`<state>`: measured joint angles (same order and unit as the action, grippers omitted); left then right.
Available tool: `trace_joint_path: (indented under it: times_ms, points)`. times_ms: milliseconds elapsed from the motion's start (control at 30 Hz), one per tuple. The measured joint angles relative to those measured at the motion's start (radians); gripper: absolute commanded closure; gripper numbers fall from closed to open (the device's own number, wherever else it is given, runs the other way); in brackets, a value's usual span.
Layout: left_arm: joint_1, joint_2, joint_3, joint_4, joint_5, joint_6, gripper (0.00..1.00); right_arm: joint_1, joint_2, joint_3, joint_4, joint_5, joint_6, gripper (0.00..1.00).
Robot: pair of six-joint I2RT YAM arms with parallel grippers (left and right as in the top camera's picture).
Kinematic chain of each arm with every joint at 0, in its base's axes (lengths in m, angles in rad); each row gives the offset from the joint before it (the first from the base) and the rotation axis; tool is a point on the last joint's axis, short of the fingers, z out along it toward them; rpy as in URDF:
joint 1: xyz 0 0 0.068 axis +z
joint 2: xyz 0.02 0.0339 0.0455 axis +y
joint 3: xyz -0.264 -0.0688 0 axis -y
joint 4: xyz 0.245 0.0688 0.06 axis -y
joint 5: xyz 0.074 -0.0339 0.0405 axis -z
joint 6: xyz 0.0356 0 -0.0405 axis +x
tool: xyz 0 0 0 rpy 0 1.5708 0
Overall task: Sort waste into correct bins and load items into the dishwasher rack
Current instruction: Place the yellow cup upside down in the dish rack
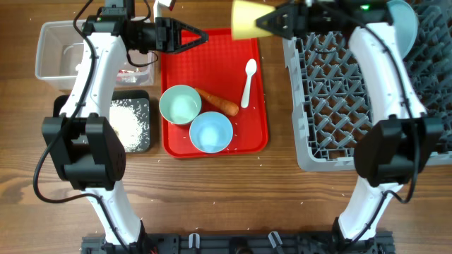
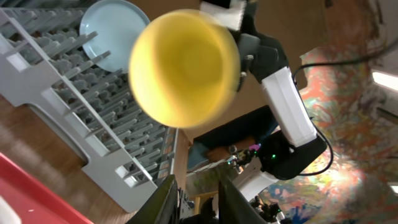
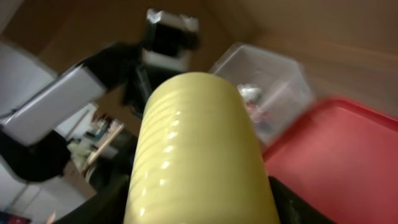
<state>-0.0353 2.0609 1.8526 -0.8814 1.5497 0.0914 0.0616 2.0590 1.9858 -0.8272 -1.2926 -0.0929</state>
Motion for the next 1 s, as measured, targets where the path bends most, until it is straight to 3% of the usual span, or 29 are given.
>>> trace_joint_path:
  times_ms: [167,300,433,567,800,833,867,900,933,1000]
  points:
    - [0.000,0.000,0.000,0.000,-0.077,0.000,0.86,-0.113,-0.090,-0.007,-0.333,0.359,-0.060,0.70]
    - [0.000,0.000,0.000,-0.054,-0.285,-0.001,0.91,-0.216,-0.309,-0.007,-0.585,0.753,-0.063,0.71]
    - [0.000,0.000,0.000,-0.124,-0.507,0.000,0.92,-0.247,-0.407,-0.003,-0.775,1.088,0.042,0.71]
    - [0.000,0.000,0.000,-0.175,-0.719,0.000,0.94,-0.247,-0.425,-0.099,-0.771,1.236,0.142,0.71]
    - [0.000,0.000,0.000,-0.190,-0.868,0.000,0.94,-0.247,-0.423,-0.580,-0.579,1.292,0.221,0.71]
    - [0.000,0.000,0.000,-0.189,-0.878,0.000,0.94,-0.247,-0.422,-0.631,-0.562,1.294,0.229,0.67]
    - [0.000,0.000,0.000,-0.189,-0.884,0.000,0.93,-0.247,-0.423,-0.653,-0.549,1.294,0.232,0.39]
    - [0.000,0.000,0.000,-0.189,-0.887,0.000,0.92,-0.247,-0.423,-0.663,-0.539,1.294,0.232,0.20]
    - [0.000,0.000,0.000,-0.190,-0.889,0.000,0.90,-0.247,-0.423,-0.670,-0.526,1.294,0.232,0.11]
    - [0.000,0.000,0.000,-0.189,-0.895,0.000,0.87,-0.247,-0.423,-0.671,-0.501,1.294,0.243,0.06]
